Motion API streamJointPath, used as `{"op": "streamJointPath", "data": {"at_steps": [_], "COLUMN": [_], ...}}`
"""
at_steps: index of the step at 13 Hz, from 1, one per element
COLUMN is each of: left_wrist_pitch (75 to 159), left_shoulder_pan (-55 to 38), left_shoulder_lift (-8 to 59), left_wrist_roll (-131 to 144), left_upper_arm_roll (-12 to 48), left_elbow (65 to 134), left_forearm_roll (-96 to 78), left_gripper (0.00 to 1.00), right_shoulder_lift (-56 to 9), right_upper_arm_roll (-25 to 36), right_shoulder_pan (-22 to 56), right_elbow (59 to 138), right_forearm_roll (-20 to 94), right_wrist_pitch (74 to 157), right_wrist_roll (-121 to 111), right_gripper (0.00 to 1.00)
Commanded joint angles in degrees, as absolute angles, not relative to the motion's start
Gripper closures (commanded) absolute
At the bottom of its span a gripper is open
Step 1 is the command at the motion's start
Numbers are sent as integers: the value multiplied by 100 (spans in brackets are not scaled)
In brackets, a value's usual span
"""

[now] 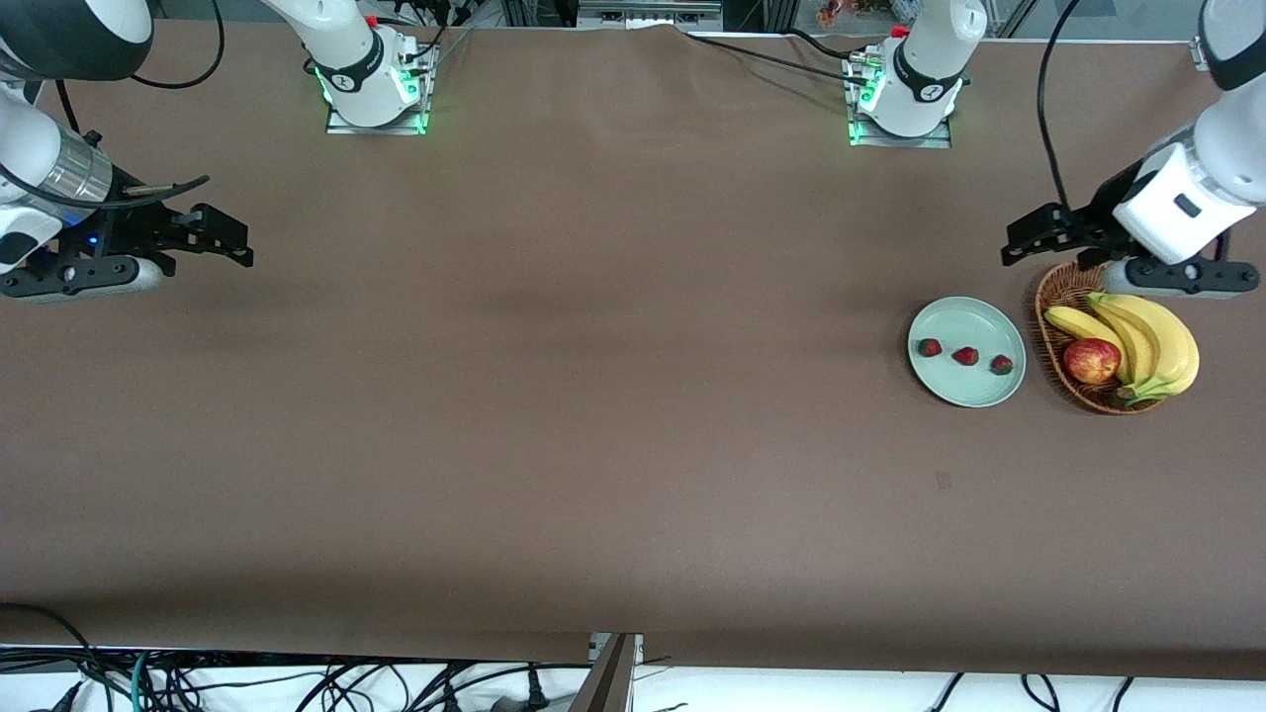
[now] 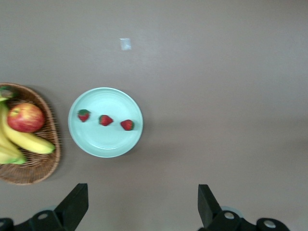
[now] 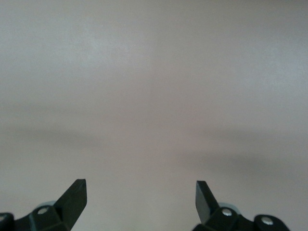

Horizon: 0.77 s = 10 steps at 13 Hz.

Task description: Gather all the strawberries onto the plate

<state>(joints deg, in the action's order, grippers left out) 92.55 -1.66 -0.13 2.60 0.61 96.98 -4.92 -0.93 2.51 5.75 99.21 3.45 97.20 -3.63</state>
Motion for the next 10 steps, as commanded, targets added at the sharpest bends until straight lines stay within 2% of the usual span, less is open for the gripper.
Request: {"op": "streamJointPath", "data": {"at_steps": [1, 10], "left_wrist_pitch": [9044, 9062], "left_shoulder_pan": [-158, -150], "left_shoulder_lift": [9, 88], "left_wrist_roll": [54, 17], "left_upper_arm_roll": [70, 62], "left_elbow": [9449, 9439], "left_forearm_roll": [-176, 238], "left_gripper": [0, 0], "right_shoulder_lift": [-123, -132], "right_upper_arm_roll": [211, 211], "right_shoulder_pan": [519, 510], "right_elbow": [9791, 9791], "right_forearm_roll": [290, 290], "right_wrist_pitch": [9598, 9598], "right_wrist_roll": [-352, -343], "right_gripper": [0, 0]}}
